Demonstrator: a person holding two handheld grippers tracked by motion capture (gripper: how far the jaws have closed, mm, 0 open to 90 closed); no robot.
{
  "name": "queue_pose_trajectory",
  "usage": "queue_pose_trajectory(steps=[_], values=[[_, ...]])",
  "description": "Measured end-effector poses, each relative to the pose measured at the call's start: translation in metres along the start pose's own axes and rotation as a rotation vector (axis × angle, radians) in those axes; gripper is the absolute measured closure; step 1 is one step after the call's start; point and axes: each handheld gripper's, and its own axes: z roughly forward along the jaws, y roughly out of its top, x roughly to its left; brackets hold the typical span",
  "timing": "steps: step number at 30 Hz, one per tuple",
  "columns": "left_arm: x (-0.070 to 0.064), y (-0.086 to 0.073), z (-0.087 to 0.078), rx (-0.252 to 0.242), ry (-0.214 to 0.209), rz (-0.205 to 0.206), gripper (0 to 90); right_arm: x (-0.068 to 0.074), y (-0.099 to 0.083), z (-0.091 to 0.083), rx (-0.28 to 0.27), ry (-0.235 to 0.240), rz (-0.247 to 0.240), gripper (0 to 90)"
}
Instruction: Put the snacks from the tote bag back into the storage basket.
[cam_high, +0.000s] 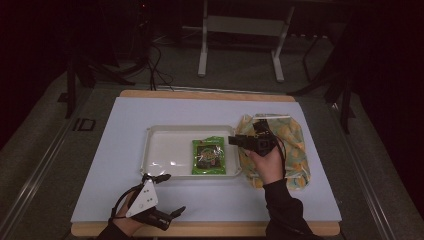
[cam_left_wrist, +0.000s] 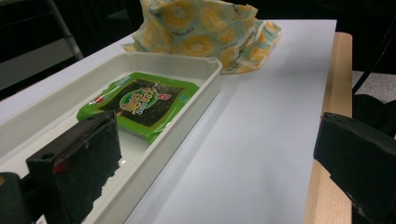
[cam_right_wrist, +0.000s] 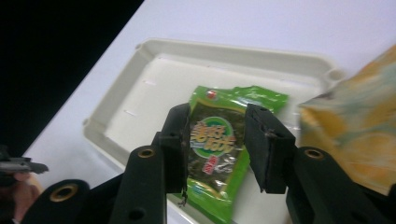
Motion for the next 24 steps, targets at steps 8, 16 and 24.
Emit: queue_pose_trajectory(steps=[8, 16, 24], values=[[0.000, 0.000, 0.000, 0.002, -0.001, -0.002, 1.2, -0.004, 0.004, -0.018, -0.014, -0.049, -0.057, 49.4], [0.000, 0.000, 0.000, 0.004, -0.003, -0.001, 1.2, -0.015, 0.004, -0.038, -0.065, -0.098, -0.093, 35.3], [0.000, -0.001, 0.001, 0.007, -0.005, -0.001, 1.2, -0.029, 0.000, -0.058, -0.111, -0.095, -0.102, 21.0]])
